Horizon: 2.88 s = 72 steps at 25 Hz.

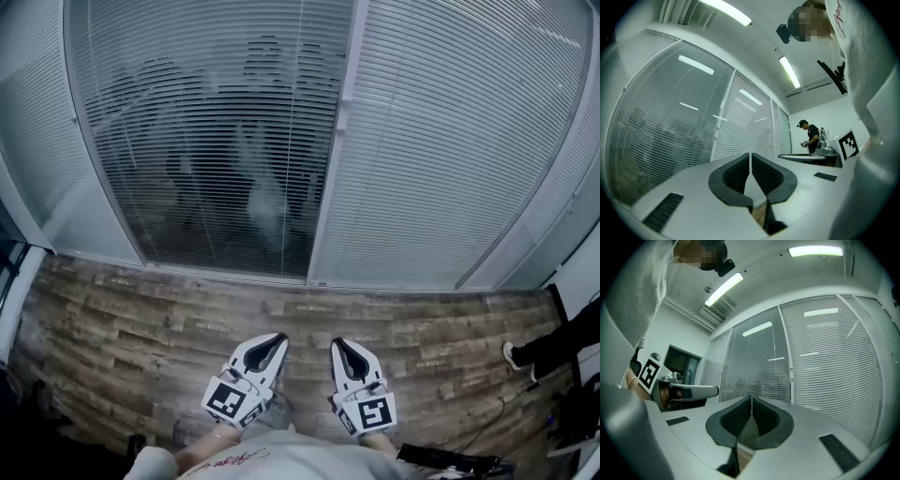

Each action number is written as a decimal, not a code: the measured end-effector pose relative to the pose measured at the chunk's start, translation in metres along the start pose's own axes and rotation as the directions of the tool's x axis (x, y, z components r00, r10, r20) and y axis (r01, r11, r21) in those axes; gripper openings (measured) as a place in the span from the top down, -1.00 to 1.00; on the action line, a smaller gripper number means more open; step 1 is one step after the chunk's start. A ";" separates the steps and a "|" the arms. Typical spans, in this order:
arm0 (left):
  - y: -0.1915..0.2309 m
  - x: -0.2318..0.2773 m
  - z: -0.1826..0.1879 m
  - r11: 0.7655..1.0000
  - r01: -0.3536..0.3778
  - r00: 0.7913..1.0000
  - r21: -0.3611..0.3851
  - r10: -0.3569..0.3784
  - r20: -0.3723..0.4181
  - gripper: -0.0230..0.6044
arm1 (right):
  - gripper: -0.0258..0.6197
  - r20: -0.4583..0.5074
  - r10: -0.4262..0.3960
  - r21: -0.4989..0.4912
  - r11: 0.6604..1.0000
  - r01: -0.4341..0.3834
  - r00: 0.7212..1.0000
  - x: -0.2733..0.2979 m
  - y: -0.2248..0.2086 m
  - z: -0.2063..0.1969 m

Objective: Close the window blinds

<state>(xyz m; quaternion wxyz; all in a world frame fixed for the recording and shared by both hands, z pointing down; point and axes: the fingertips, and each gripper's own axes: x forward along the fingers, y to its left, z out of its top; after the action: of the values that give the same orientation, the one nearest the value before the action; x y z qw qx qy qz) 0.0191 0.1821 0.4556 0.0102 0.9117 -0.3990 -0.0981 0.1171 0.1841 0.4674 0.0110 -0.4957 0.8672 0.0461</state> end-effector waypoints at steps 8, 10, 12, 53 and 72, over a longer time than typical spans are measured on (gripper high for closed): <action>0.008 0.019 -0.004 1.000 0.009 1.000 -0.009 -0.009 0.011 0.83 | 0.84 -0.008 0.011 -0.034 0.999 -0.011 1.000 0.013 -0.009 -0.004; 0.014 0.027 -0.007 1.000 0.008 1.000 -0.020 -0.008 0.006 0.83 | 0.84 -0.012 0.013 -0.033 0.999 -0.013 1.000 0.021 -0.015 -0.005; 0.021 0.034 -0.008 0.999 0.008 1.000 -0.031 -0.008 -0.001 0.83 | 0.84 -0.015 0.015 -0.032 0.999 -0.015 1.000 0.029 -0.019 -0.005; 0.235 0.255 -0.012 0.988 0.144 0.989 -0.046 -0.146 -0.030 0.83 | 0.84 -0.101 -0.090 -0.060 0.995 0.085 0.991 0.298 -0.155 -0.032; 0.275 0.273 -0.010 0.991 0.119 0.992 -0.060 -0.121 -0.025 0.83 | 0.84 -0.085 -0.137 0.005 0.990 0.138 0.987 0.341 -0.171 -0.031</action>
<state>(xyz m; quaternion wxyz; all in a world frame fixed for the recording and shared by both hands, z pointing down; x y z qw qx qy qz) 0.0022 -0.2047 0.4458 0.0368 0.9346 -0.3402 -0.0973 0.0915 -0.1980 0.4644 -0.0199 -0.5557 0.8309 0.0195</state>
